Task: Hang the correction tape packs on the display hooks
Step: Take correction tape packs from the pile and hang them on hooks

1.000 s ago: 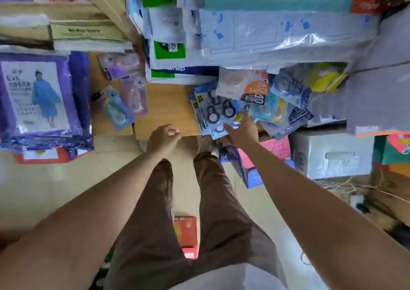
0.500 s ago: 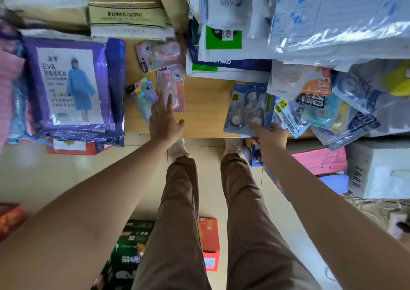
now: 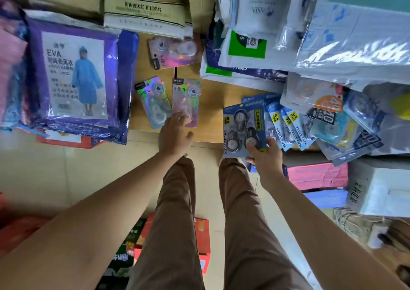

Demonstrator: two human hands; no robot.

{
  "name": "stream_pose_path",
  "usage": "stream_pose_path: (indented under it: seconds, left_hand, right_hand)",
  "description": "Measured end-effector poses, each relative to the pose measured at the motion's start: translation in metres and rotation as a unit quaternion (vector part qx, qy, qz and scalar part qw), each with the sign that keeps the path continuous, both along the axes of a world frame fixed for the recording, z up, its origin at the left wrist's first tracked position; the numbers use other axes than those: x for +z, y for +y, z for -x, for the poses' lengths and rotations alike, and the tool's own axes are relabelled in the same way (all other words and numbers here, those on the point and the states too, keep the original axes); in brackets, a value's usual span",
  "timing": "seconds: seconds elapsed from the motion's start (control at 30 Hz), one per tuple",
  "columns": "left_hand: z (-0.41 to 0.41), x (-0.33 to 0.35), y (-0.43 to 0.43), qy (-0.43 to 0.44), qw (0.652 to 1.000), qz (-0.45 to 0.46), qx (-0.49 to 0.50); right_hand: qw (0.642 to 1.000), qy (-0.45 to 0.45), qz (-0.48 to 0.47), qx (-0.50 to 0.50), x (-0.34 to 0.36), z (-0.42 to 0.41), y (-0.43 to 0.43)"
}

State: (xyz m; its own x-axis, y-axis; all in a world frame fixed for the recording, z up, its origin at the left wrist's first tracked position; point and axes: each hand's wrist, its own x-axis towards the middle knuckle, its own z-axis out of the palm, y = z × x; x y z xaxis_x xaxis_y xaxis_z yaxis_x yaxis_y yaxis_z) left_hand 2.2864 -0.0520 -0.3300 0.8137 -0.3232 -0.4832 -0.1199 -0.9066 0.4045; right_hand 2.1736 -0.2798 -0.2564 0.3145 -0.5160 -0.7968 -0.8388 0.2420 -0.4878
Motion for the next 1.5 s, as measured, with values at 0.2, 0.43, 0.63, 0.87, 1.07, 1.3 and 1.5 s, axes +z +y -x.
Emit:
stream_pose_path:
  seconds: [0.2, 0.43, 0.63, 0.87, 1.07, 1.3, 1.5]
  left_hand:
    - [-0.022, -0.008, -0.024, 0.001, 0.986, -0.073, 0.151]
    - [-0.038, -0.008, -0.037, 0.047, 0.966, -0.131, 0.218]
    - [-0.033, 0.005, -0.027, 0.033, 0.975, -0.042, 0.217]
    - [-0.014, 0.013, -0.021, 0.084, 0.959, 0.087, 0.256]
    - [-0.012, 0.05, -0.016, 0.1, 0.964, 0.104, 0.224]
    - [-0.017, 0.167, -0.009, 0.039, 0.972, 0.119, 0.197]
    - [-0.027, 0.282, -0.02, -0.042, 0.964, 0.179, 0.194]
  right_hand:
    - [0.998, 0.02, 0.034, 0.058, -0.006, -0.006, -0.006]
    - [0.996, 0.028, 0.025, 0.081, -0.009, -0.007, -0.019]
    - [0.995, 0.019, 0.03, 0.092, -0.007, -0.008, -0.023]
    - [0.995, 0.017, 0.034, 0.091, -0.002, -0.004, -0.025]
    - [0.993, 0.009, 0.049, 0.104, 0.023, -0.004, -0.027]
    - [0.971, -0.044, 0.13, 0.197, 0.129, -0.022, -0.041]
    - [0.95, -0.13, 0.181, 0.217, 0.25, -0.036, -0.055]
